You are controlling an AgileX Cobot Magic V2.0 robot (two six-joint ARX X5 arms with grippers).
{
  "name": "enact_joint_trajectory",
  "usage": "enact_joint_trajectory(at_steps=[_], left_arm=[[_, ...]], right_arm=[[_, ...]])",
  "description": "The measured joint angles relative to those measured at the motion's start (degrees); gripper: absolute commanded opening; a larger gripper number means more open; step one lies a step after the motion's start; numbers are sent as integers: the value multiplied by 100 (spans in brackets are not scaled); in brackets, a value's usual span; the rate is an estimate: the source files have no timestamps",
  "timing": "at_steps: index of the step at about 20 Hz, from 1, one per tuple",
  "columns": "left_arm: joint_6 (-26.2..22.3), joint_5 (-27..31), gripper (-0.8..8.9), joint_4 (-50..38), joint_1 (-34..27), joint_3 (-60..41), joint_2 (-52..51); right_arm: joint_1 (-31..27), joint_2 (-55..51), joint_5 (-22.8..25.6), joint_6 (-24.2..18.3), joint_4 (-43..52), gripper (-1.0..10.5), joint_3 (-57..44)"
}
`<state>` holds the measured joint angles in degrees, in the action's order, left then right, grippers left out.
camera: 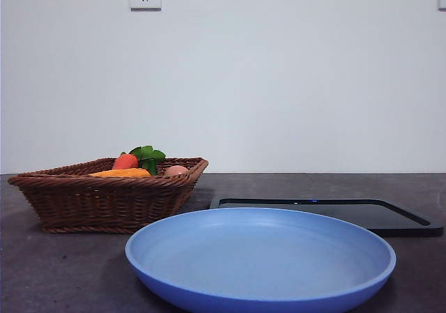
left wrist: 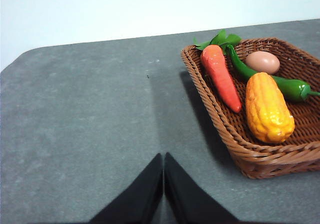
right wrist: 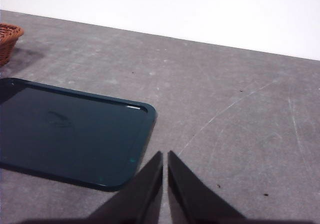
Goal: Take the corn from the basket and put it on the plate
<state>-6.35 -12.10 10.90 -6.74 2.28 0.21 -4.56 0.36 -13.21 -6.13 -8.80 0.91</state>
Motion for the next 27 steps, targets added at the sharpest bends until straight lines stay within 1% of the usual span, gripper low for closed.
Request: enact_joint_trajectory(at_steps=[3, 5, 9, 13, 18, 20, 22, 25, 27], left_arm=[[332, -2, 7, -2, 0, 0, 0], [667, 0, 7, -2, 0, 0, 0], [1447, 0, 6, -4, 0, 0, 0], [2061, 0, 6, -4, 0, 0, 0], [2894, -9, 6, -11, 0, 0, 0], [3128, -118, 6, -4, 0, 7, 0], [3298, -369, 6, 57, 0, 57, 0], [3497, -625, 6, 116, 0, 282, 24], [3609, -691, 6, 131, 0, 509, 61]], right_arm=[[0, 0, -7, 72, 98, 3, 0], [0, 0, -81, 258, 264, 3, 0], [0, 0, -177, 857, 505, 3, 0], [0, 0, -173, 1539, 800, 3, 0], [0, 0, -177, 2280, 828, 3, 0], [0, 0, -195, 2610, 815, 3, 26], [0, 2, -212, 2863, 758, 3, 164], [-2, 2, -162, 3060, 605, 3, 525], [0, 9, -138, 3108, 422, 3, 785]])
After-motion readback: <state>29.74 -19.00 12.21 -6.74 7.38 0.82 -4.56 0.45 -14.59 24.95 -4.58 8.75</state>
